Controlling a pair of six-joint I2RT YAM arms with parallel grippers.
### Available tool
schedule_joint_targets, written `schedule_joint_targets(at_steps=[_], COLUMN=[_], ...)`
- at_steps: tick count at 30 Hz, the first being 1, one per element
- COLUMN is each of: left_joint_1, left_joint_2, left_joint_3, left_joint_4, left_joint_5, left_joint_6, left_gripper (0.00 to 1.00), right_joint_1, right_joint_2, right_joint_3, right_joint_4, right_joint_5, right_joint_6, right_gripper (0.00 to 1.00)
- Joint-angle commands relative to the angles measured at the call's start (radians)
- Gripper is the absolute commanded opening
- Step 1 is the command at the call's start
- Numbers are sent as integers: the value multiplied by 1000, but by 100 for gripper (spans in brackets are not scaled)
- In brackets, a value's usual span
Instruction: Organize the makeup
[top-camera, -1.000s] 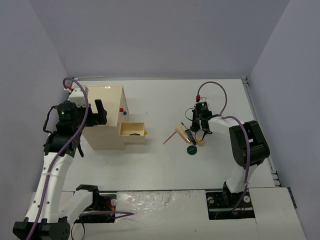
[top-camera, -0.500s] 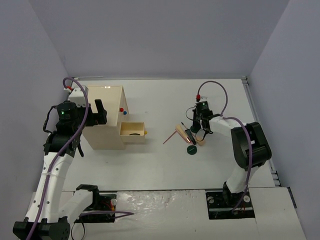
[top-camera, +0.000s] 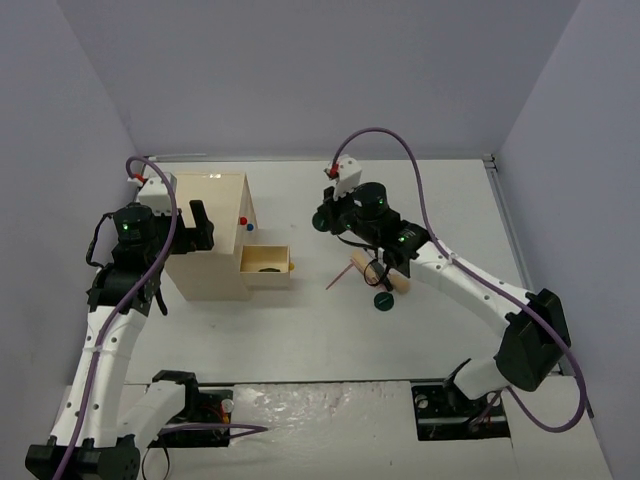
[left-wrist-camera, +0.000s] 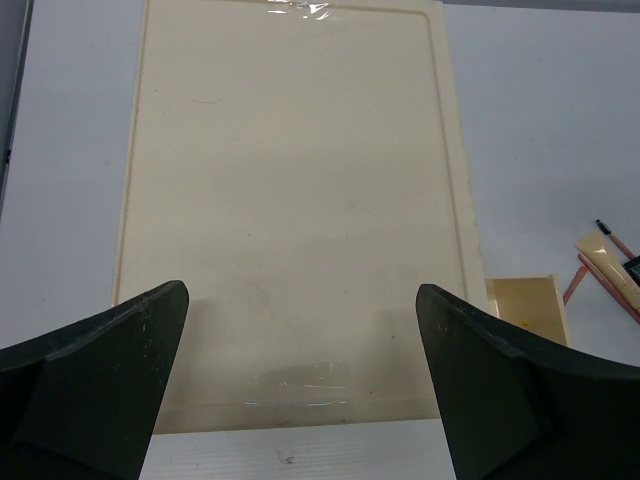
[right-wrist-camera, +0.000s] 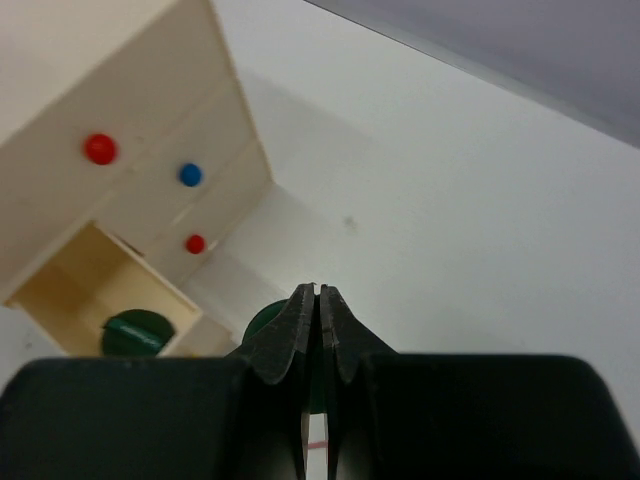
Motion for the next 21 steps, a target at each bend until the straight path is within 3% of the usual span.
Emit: schedule_joint_targets(at_steps=[1, 14, 18, 21], left_joint_1=[6, 6, 6, 6], left_joint_2=[-1, -1, 0, -2], left_joint_3=[16, 15, 16, 16], left_joint_4=[60, 60, 62, 62], left_joint_5=[2, 4, 11, 11], left_joint_6=[-7, -8, -9, -10], left_gripper=[97, 97, 97, 97], right_joint_1=[125, 244, 246, 252], right_joint_2=[38, 261, 290, 285], right_joint_3=[94, 173, 188, 199], right_joint_4=[124, 218, 202, 182], right_joint_5=[-84, -112, -111, -120], right_joint_6=[-101, -162, -164, -166], right_gripper=[0, 4, 15, 35])
